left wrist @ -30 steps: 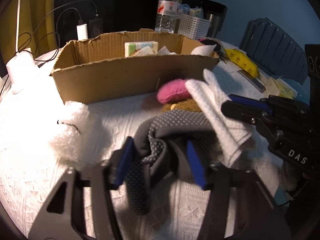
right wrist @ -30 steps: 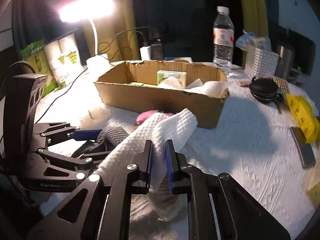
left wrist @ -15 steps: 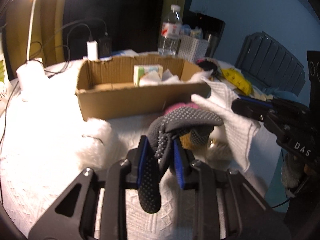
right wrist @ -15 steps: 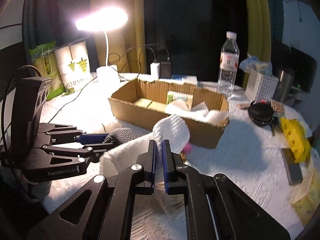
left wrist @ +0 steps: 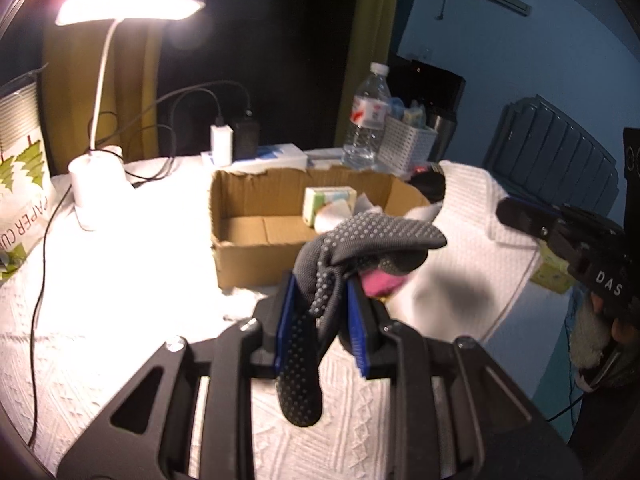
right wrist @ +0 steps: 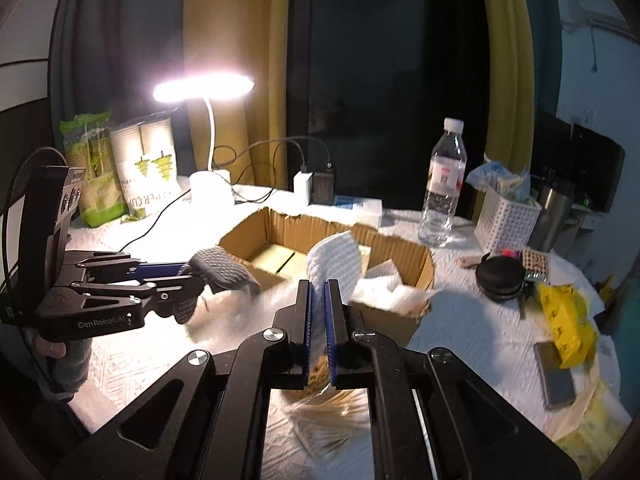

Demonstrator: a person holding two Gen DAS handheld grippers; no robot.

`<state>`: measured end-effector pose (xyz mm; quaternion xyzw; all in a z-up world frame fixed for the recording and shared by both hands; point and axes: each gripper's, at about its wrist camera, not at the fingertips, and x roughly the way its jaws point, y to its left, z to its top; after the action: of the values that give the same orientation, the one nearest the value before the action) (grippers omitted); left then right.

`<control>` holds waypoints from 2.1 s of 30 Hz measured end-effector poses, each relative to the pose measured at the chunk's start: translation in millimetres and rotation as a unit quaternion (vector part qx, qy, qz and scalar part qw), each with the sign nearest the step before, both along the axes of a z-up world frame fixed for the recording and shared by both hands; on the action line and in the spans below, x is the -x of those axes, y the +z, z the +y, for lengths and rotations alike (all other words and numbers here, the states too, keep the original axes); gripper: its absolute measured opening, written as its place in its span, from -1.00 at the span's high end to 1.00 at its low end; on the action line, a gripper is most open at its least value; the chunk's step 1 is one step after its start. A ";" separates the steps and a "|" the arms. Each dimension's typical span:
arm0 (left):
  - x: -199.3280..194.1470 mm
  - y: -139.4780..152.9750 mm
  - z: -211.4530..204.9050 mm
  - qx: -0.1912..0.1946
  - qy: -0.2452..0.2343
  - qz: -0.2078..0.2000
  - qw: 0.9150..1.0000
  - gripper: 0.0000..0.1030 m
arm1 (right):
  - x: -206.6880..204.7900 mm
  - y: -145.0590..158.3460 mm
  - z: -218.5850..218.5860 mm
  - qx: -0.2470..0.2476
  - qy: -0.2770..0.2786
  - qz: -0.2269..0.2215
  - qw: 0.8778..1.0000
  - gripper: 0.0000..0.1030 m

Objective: Organize soft objects
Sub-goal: 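Lower the glove into the box and open the left tool while the right tool lifts the towel, then lower the waffle towel into the box and open the right tool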

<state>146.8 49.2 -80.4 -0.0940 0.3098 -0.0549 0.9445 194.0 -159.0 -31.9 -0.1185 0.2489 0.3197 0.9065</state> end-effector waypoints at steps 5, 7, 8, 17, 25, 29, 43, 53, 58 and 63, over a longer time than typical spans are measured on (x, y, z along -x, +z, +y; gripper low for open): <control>-3.1 7.9 11.6 0.002 0.011 -0.010 1.000 0.49 | -7.0 9.7 3.9 0.001 0.003 -0.012 1.000 0.86; -5.4 11.7 15.5 0.001 0.015 -0.015 1.000 0.49 | -8.5 12.3 7.3 0.002 0.007 -0.016 1.000 0.86; -6.8 14.3 18.1 0.000 0.017 -0.019 1.000 0.49 | -9.9 14.1 9.3 0.002 0.010 -0.019 1.000 0.86; -24.8 33.3 31.3 -0.016 0.025 -0.047 0.998 0.49 | -26.3 35.2 23.2 -0.004 0.021 -0.049 0.999 0.86; -37.9 39.0 42.0 -0.021 0.034 -0.059 0.997 0.49 | -42.0 54.7 43.8 -0.007 0.040 -0.083 0.996 0.86; -44.6 37.2 44.3 -0.023 0.036 -0.058 0.997 0.49 | -50.8 58.5 56.6 -0.008 0.050 -0.091 0.995 0.86; -79.0 9.1 54.3 0.000 0.042 -0.021 0.999 0.46 | -91.8 39.2 89.8 -0.027 0.063 -0.063 0.996 0.86; -96.4 -11.5 53.6 -0.001 0.041 0.017 0.999 0.24 | -121.8 -11.2 115.3 0.006 0.070 -0.001 0.998 0.86; -93.3 -10.5 58.8 0.014 0.043 0.011 0.999 -0.33 | -132.0 -37.0 125.0 0.028 0.070 0.038 0.996 0.86; -87.7 -9.5 61.8 0.008 0.057 0.013 0.998 -0.33 | -136.2 -55.6 132.0 0.053 0.079 0.088 0.992 0.85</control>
<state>234.5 111.0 -89.9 -0.1195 0.3159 -0.0026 0.9412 330.2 -27.0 -87.5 -0.1570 0.3346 0.3861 0.8452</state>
